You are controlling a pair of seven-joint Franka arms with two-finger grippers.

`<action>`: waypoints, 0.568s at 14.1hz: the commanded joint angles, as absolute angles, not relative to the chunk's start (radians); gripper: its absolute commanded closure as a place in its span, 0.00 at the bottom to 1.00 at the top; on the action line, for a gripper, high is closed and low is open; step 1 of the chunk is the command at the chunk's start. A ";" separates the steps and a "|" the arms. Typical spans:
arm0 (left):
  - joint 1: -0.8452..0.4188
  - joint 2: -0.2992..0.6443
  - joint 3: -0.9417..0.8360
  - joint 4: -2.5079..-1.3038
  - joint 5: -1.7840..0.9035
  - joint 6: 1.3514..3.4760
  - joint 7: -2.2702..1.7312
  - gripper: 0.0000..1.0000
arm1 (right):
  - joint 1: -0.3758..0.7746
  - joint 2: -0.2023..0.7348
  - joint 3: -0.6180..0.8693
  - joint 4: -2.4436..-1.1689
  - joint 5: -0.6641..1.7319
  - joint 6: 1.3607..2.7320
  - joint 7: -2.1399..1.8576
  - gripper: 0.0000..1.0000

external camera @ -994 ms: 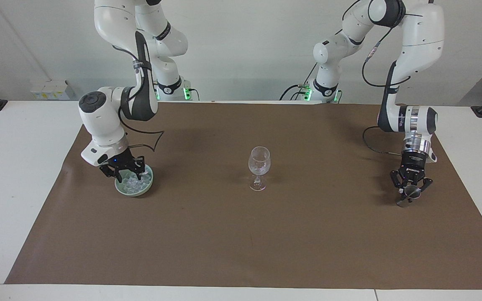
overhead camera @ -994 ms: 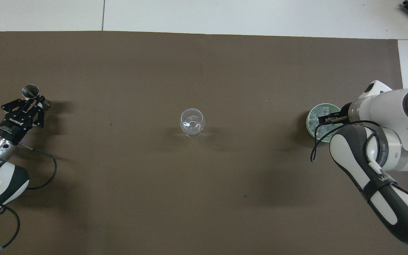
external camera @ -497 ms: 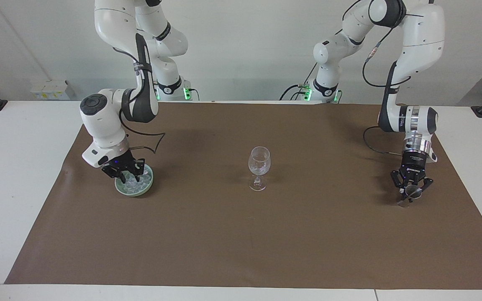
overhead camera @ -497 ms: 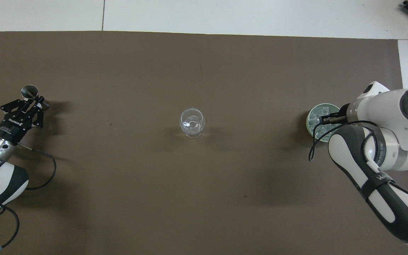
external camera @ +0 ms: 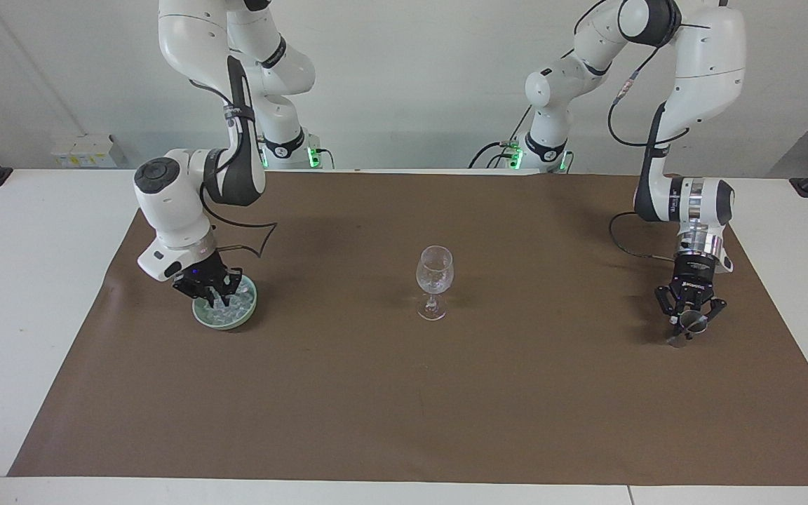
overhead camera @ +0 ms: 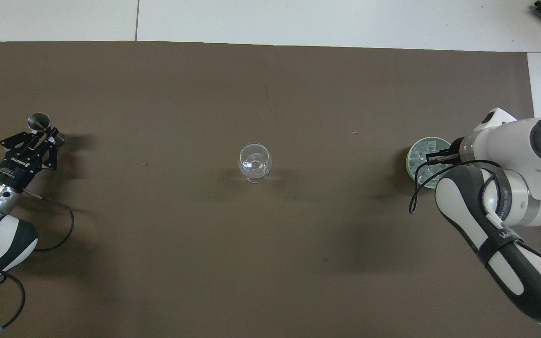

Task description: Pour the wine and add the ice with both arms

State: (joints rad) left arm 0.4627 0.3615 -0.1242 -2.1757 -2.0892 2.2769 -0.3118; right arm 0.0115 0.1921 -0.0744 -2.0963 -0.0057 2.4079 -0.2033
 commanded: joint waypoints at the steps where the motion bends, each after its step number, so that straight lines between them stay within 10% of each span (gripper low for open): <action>1: 0.476 0.387 -0.129 -2.154 -2.109 2.253 -0.318 0.80 | 0.012 0.186 -0.071 -2.083 0.008 2.390 -0.190 1.00; 8: 0.503 0.413 -0.127 -2.151 -2.115 2.210 -0.330 0.80 | 0.014 0.109 -0.040 -1.964 0.008 2.171 -0.063 1.00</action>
State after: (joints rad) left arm 0.4815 0.3813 -0.1228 -2.1734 -2.1012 2.2246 -0.3186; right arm 0.0127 0.1383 -0.0507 -1.9729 -0.0057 2.2098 -0.1085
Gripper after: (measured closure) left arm 0.793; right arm 0.753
